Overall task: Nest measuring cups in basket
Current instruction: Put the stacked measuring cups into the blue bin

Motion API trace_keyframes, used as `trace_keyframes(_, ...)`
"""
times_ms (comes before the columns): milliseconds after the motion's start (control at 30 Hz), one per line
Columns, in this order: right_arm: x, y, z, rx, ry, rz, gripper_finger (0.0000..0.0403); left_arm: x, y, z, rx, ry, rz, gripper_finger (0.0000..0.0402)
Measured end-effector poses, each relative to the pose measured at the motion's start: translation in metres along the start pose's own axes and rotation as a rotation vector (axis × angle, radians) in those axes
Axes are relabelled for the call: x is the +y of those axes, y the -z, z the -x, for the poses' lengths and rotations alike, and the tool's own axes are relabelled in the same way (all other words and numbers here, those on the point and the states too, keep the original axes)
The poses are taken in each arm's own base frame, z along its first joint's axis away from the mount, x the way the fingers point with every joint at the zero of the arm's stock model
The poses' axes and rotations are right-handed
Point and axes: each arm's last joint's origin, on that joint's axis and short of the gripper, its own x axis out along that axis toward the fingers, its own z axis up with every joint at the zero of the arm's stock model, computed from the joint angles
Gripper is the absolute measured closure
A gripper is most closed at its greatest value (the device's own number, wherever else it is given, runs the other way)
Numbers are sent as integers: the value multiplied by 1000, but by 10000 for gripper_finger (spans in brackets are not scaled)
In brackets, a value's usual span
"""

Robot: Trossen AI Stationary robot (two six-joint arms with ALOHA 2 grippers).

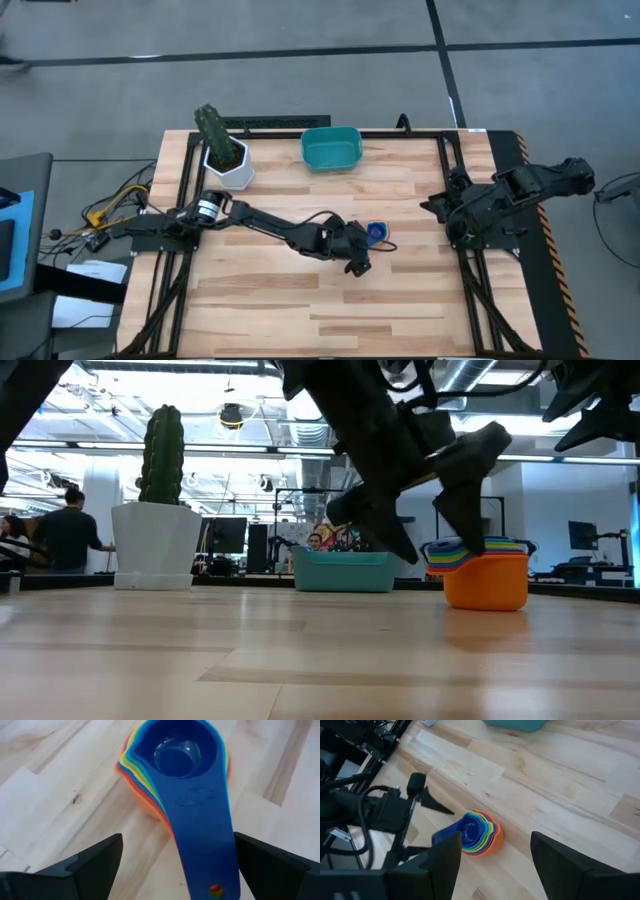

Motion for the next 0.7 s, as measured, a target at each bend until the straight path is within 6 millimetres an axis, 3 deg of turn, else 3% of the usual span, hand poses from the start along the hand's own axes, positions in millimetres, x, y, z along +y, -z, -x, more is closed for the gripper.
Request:
trace_keyframes(500,0,0,0,12,-4,7,143,6,0,-8,37,35,6,46)
trace_keyframes(700,0,0,0,12,-5,6,143,11,-3,-11,53,54,18,78)
